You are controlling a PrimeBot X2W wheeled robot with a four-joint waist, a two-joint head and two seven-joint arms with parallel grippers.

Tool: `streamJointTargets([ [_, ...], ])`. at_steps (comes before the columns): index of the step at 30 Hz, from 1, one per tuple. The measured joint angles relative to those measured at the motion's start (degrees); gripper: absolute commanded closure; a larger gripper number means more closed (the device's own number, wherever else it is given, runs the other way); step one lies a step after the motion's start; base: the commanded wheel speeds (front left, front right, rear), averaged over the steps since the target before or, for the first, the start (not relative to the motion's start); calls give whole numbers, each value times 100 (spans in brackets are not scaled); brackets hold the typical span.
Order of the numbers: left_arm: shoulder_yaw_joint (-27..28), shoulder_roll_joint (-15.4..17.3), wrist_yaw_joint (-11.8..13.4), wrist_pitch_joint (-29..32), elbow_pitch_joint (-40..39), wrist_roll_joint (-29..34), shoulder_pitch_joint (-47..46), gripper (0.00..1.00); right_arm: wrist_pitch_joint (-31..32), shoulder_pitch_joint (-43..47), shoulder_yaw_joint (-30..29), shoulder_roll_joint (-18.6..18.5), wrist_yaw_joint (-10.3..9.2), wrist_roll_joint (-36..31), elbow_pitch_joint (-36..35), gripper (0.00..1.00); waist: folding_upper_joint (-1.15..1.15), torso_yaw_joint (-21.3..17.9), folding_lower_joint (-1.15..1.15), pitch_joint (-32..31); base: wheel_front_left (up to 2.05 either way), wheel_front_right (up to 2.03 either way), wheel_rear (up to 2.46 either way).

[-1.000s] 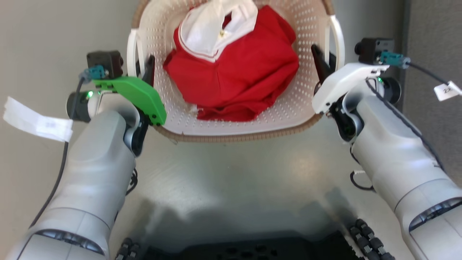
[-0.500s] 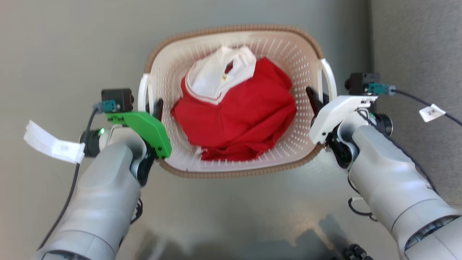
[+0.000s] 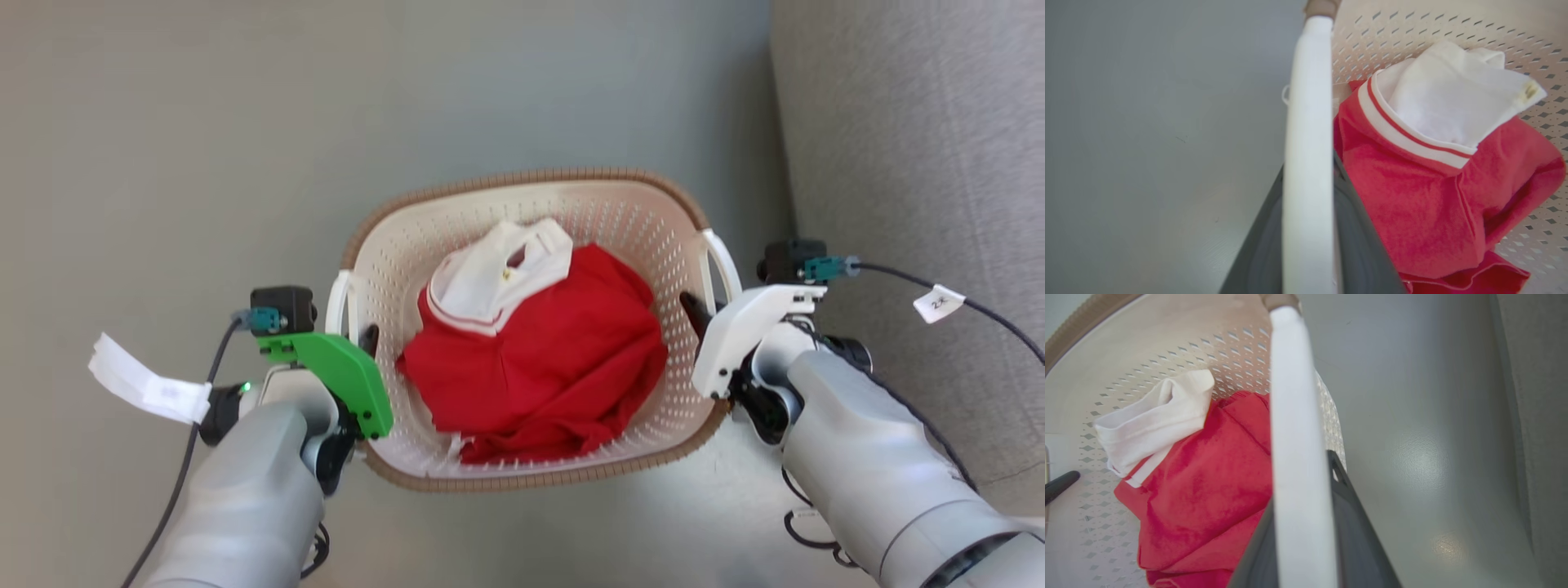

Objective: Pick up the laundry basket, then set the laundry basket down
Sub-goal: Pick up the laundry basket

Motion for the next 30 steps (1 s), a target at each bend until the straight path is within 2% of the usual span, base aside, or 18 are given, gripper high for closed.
streamJointTargets([
  [23,-486,13,1,595,0,-615,1329,100,980,1179,656,-14,-43,537,-12,100,0,-133,0,-2035,0,0,0],
  [30,-520,19,1,712,2,-672,1332,100,1071,1187,660,-18,-55,611,-4,100,0,-198,0,-2319,0,0,0],
])
